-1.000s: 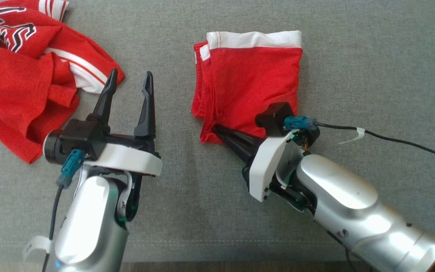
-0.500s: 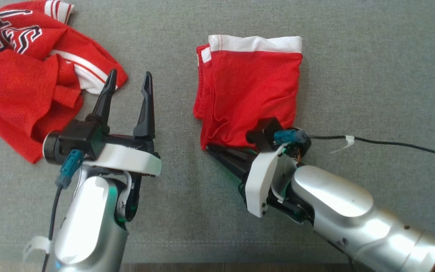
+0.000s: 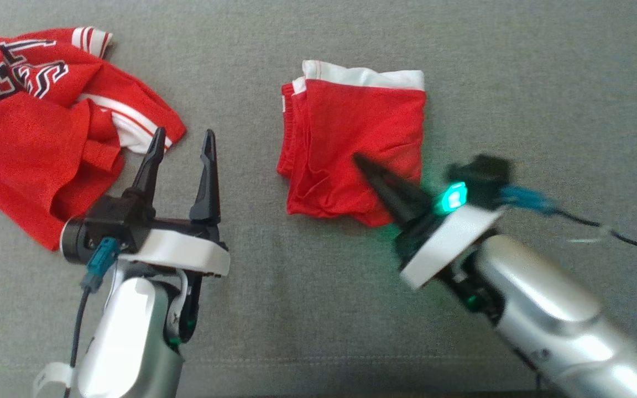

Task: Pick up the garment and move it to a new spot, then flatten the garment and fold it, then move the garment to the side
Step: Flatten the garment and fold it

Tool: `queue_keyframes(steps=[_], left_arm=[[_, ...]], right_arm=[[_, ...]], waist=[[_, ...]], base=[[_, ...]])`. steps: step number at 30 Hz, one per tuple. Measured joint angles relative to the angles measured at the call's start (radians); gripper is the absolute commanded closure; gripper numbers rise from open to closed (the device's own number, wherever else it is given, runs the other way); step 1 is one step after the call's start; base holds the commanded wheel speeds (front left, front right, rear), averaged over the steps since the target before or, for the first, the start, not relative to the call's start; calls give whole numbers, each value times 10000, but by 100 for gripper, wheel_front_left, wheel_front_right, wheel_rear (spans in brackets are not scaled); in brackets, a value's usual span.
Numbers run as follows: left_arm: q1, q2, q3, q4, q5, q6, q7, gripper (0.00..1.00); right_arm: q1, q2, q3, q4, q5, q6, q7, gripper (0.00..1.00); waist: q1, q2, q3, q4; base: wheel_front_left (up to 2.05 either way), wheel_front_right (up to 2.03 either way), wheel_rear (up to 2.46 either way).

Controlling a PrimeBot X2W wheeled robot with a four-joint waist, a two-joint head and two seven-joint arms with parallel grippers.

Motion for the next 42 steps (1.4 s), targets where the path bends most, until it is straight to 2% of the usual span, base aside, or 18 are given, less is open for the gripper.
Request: queue_keyframes(steps=[10,17,29,42], left_arm=[[107,92,190,-144,96,6,0,0],[388,230,247,-180,196,25,0,0],[1131,541,407,-151,198,107,4,0],[1946,815,441,-194,188,253,221,0]], right_arm=[[2053,-29,-5478,-690,-2343,0,-523,0],[3603,336,-7802,-1845,-3731,0,-263,0],[4999,1327,-8644,-3166,-4617,0,763,0],[6247,1848,-9095,-3789,-4959,0,1484,0]], waist=[[0,0,-254,-267],[0,0,-486,-371],[0,0,-1349,-552],[0,0,-2235,-630]], base=[[0,0,0],[0,0,0],[0,0,0],[0,0,0]])
